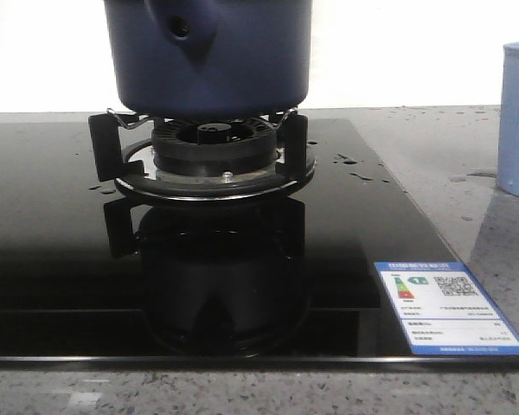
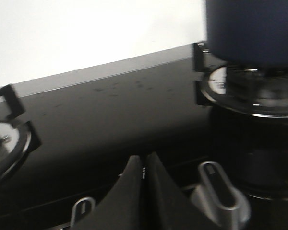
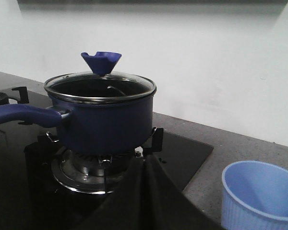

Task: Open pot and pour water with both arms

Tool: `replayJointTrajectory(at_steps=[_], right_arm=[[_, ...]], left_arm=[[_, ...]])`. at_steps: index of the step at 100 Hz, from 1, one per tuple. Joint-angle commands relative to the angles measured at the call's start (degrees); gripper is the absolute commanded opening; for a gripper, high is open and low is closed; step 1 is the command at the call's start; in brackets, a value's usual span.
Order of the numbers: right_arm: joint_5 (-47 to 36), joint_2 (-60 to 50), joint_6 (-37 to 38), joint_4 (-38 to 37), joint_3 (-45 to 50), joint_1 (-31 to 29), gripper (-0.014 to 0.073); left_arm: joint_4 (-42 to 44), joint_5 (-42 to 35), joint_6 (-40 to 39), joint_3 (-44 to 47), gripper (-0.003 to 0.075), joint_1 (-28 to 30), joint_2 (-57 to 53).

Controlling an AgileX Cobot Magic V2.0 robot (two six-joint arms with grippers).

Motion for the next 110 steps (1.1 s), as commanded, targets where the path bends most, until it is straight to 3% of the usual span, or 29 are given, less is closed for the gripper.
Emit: replayJointTrajectory(at_steps=[1,16,39,56,110], right_arm=[[-2.04,0.34,0.21,-0.93,-1.63,0.13,-0.0074],[-2.04,0.34,0.21,-0.93,-1.63,0.13,-0.0074],[-2.04,0.34,0.21,-0.93,-1.63,0.13,-0.0074],[-2.04,0.34,0.21,-0.93,-1.63,0.13,-0.0074],[-2.04,0.34,0.21,-0.93,-1.63,0.13,-0.0074]], left_arm=[[8.13,-12.55,-11.20,2.77,-0.0019,0.62,0.49],[11.60,-19.12,-19.62,9.15,-0.0019,2.48,-0.22],[11.72,0.13,-20.58,8.97,-0.0019,5.14,-7.87],[11.62,8.18,-20.58,8.97,-0.0019,6.02,-13.61],[11.62,8.37,-20.58,8.97,-0.0019,6.02,-13.32]])
